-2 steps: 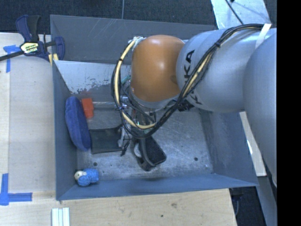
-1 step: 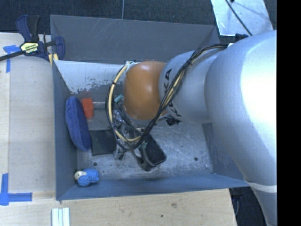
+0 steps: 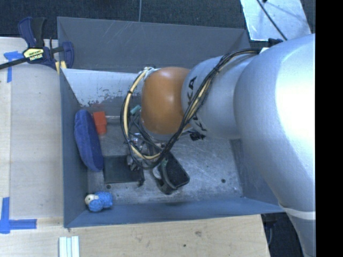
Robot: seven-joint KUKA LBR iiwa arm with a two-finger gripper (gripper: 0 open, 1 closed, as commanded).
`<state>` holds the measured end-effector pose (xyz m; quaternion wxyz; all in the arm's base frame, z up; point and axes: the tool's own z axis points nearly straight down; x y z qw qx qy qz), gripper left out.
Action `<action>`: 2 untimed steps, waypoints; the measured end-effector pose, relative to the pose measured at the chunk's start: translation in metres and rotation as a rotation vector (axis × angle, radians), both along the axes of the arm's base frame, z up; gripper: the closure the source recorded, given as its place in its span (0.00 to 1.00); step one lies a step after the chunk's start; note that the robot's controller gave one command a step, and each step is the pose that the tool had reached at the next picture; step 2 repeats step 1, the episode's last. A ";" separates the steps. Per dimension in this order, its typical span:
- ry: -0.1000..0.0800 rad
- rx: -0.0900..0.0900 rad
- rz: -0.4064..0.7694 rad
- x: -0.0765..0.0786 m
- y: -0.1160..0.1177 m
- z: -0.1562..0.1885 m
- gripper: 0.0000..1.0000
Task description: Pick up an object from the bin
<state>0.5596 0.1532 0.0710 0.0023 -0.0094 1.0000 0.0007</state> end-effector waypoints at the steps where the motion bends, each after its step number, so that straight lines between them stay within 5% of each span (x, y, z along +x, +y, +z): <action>1: 0.000 0.000 -0.024 -0.015 0.005 0.159 1.00; 2: 0.000 0.000 -0.024 -0.015 0.005 0.159 1.00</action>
Offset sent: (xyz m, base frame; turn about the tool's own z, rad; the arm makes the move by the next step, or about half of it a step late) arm -0.0169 0.0058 0.1576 0.0256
